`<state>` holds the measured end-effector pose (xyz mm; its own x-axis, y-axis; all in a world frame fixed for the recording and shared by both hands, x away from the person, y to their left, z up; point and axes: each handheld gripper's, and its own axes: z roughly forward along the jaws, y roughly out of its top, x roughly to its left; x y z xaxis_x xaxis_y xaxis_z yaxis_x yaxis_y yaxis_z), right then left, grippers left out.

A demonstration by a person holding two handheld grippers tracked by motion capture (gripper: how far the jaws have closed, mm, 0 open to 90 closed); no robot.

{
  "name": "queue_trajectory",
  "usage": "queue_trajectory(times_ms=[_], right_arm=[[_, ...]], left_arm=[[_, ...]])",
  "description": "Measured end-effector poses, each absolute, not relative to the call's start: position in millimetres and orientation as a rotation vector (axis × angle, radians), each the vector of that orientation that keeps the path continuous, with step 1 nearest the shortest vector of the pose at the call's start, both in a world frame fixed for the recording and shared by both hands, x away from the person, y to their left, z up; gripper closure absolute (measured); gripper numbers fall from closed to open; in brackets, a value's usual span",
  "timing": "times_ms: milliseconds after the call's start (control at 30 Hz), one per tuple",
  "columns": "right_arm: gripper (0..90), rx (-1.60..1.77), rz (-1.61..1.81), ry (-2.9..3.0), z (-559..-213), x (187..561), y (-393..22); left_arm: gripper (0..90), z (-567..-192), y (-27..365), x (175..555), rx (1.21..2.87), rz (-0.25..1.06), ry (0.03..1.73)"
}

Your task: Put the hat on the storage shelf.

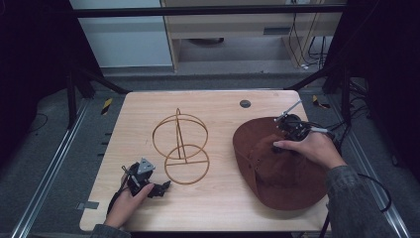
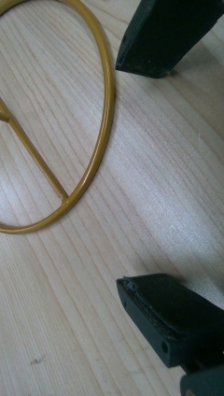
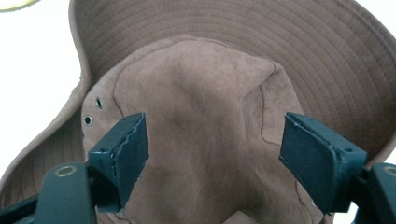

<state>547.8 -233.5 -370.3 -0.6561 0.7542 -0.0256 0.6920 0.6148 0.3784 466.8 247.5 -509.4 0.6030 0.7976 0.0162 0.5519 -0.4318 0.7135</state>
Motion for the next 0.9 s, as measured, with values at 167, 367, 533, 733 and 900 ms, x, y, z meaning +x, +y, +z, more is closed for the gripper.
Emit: queue_trajectory(times_ms=[167,367,533,733,900], right_arm=[[27.1,1.206,0.493,2.676,-377.3,549.3,-236.1],[31.1,1.208,0.499,2.685,-381.4,548.9,-236.3],[36.0,1.186,0.486,2.695,-385.2,549.3,-234.9],[44.0,1.187,0.481,2.710,-388.4,549.4,-235.3],[56.0,1.166,0.475,2.721,-390.5,548.5,-236.5]], left_arm=[[0.0,-509.4,247.5,466.7,2.149,0.465,1.061],[0.0,-509.3,247.7,466.8,2.152,0.465,1.059],[0.0,-509.2,247.8,466.8,2.154,0.465,1.058],[0.0,-509.2,247.8,466.8,2.154,0.465,1.058],[0.0,-509.3,247.8,466.8,2.154,0.465,1.058]])
